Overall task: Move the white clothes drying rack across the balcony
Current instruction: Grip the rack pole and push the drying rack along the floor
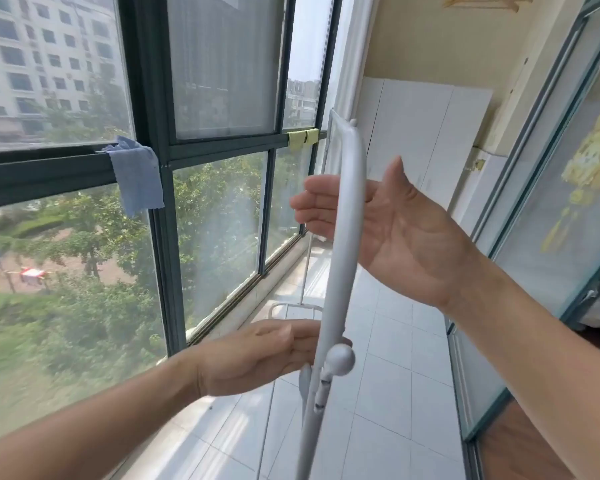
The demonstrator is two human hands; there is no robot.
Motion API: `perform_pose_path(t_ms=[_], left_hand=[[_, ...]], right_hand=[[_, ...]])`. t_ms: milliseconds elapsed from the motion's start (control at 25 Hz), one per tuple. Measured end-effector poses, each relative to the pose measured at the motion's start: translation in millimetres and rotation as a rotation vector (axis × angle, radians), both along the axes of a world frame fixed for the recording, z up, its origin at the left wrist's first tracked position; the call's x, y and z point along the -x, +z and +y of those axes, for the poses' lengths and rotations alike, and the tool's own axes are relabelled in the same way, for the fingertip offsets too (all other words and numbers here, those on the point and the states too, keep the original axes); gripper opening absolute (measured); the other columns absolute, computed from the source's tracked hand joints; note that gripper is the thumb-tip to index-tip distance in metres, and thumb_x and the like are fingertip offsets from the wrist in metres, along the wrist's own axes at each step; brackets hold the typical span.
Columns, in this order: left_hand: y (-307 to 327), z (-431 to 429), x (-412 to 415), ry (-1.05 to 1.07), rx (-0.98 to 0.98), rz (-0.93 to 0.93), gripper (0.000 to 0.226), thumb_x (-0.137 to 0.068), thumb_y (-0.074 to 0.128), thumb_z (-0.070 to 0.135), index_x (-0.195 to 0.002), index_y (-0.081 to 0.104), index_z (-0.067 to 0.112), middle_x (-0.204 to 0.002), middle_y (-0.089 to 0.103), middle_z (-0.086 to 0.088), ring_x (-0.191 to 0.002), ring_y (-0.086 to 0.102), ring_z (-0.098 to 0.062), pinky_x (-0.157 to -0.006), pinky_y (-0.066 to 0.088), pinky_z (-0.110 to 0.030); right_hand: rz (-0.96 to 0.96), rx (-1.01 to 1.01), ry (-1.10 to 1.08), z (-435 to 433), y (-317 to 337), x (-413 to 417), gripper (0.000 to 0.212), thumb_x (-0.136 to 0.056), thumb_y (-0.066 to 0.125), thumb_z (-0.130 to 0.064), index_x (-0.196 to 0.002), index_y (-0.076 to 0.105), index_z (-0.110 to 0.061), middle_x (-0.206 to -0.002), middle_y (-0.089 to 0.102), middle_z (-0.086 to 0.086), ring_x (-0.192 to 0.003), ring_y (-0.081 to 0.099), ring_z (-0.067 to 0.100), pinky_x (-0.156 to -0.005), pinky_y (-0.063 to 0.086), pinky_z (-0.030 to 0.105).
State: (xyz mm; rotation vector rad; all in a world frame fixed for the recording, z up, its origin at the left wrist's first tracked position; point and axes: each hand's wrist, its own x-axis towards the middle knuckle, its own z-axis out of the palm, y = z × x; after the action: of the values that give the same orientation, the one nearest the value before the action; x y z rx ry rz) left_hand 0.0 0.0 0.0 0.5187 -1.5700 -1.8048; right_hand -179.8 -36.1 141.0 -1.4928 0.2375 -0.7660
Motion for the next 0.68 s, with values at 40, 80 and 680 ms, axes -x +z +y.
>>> perform_pose_path(t_ms=[40, 80, 680], left_hand=[[-4, 0, 1, -0.008, 0.053, -0.038, 0.071, -0.077, 0.062, 0.051, -0.133, 0.045, 0.012, -0.134, 0.053, -0.011, -0.132, 0.038, -0.032, -0.109, 0.034, -0.032], [-5, 0, 0, -0.013, 0.091, -0.076, 0.070, -0.075, 0.065, 0.049, -0.133, 0.046, 0.014, -0.134, 0.050, -0.017, -0.130, 0.037, -0.036, -0.108, 0.033, -0.033], [-66, 16, 30, 0.361, 0.046, -0.215, 0.075, -0.072, 0.076, 0.015, -0.128, 0.036, 0.045, -0.129, 0.049, 0.005, -0.116, 0.056, -0.008, -0.087, 0.052, -0.027]], right_hand=[[-0.001, 0.016, 0.023, 2, 2, -3, 0.078, -0.070, 0.060, -0.052, -0.122, 0.053, 0.005, -0.116, 0.062, 0.018, -0.112, 0.058, 0.028, -0.106, 0.043, 0.037], [-0.020, 0.019, 0.031, 2, 3, -4, 0.074, -0.070, 0.061, -0.049, -0.121, 0.054, 0.004, -0.115, 0.063, 0.017, -0.111, 0.059, 0.027, -0.105, 0.043, 0.037], [-0.160, -0.054, 0.062, -9, -1, -20, 0.015, -0.092, 0.043, -0.012, -0.092, 0.056, -0.004, -0.093, 0.072, 0.014, -0.092, 0.069, 0.028, -0.088, 0.055, 0.037]])
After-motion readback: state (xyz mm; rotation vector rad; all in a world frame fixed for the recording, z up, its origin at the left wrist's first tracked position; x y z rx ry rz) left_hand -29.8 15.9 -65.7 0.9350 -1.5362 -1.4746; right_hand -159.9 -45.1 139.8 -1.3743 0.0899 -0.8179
